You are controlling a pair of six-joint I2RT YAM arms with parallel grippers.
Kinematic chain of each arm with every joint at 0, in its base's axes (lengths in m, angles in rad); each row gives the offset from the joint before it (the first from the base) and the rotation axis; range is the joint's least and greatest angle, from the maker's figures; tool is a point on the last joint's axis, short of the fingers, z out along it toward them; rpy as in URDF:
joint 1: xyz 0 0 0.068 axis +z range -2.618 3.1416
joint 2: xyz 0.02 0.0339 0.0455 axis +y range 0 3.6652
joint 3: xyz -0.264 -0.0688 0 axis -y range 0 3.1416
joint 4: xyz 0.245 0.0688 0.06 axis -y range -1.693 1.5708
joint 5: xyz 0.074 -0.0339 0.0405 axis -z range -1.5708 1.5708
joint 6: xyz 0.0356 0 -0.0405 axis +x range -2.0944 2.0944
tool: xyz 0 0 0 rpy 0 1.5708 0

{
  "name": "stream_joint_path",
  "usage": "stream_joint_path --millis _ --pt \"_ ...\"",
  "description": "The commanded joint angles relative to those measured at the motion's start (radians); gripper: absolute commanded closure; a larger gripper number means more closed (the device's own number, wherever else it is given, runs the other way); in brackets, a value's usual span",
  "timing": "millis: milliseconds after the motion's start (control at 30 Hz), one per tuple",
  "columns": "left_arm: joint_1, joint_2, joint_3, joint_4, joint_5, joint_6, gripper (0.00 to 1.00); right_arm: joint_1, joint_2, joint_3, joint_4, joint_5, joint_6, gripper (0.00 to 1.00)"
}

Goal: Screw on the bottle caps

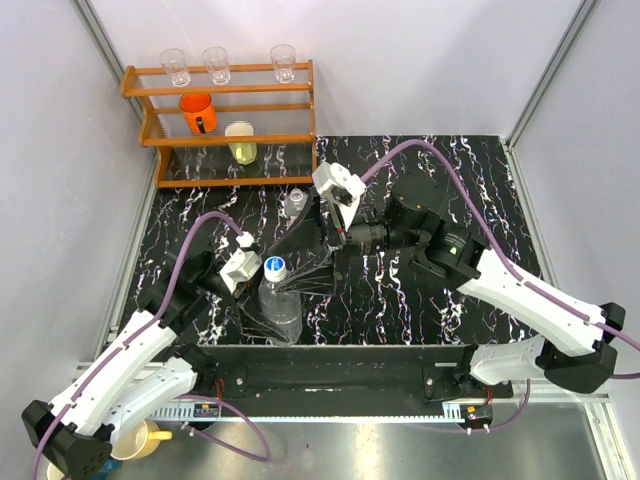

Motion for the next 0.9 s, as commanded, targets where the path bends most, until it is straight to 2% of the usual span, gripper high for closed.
stream_joint_path --millis 0,367,533,700,733,800,867 --pt "0.0 0.004 0.042 0.035 0.014 0.04 0.69 -0.007 0.041 0.027 0.14 -0.097 0.072 0.3" --pt "-0.002 -0.002 0.042 0.035 -0.014 0.048 0.7 -0.008 0.069 0.009 0.227 -0.152 0.135 0.43" --pt "0.0 -0.002 0.045 0.035 -0.033 0.048 0.71 -0.008 0.064 -0.01 0.231 -0.152 0.139 0.65" --pt "0.003 -0.002 0.053 0.041 -0.055 0.034 0.72 -0.01 0.055 -0.031 0.225 -0.131 0.136 0.62" --pt "0.003 -0.004 0.053 0.05 -0.057 0.028 0.72 -0.01 0.052 -0.034 0.225 -0.124 0.135 0.59" --pt "0.004 -0.004 0.053 0.051 -0.066 0.02 0.72 -0.01 0.046 -0.047 0.225 -0.103 0.132 0.43" --pt "0.006 -0.004 0.053 0.051 -0.069 0.017 0.72 -0.011 0.037 -0.056 0.227 -0.092 0.124 0.42"
